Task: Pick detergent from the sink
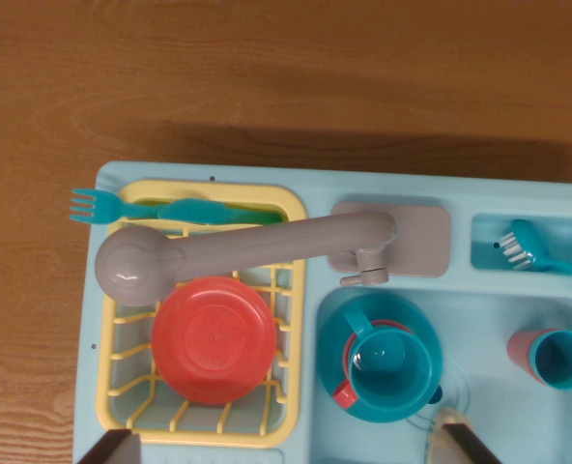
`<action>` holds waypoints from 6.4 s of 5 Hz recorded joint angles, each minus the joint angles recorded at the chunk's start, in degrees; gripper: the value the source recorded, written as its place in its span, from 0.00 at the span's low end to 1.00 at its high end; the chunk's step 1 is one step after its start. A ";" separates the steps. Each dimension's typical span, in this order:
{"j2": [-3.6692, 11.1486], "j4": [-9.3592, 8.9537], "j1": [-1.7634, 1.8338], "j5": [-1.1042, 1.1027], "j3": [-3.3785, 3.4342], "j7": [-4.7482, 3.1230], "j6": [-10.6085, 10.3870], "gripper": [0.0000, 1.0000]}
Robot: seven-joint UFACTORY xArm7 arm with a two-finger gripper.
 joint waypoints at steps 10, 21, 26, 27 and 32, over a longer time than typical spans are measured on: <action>0.08 -0.88 -0.12 -0.13 -0.14 -0.02 -0.80 0.00; 1.05 -11.25 -1.53 -1.72 -1.79 -0.29 -10.24 0.00; 2.00 -21.57 -2.93 -3.29 -3.43 -0.57 -19.63 0.00; 2.00 -21.57 -2.93 -3.29 -3.43 -0.57 -19.63 0.00; 2.75 -29.64 -4.03 -4.52 -4.71 -0.78 -26.97 0.00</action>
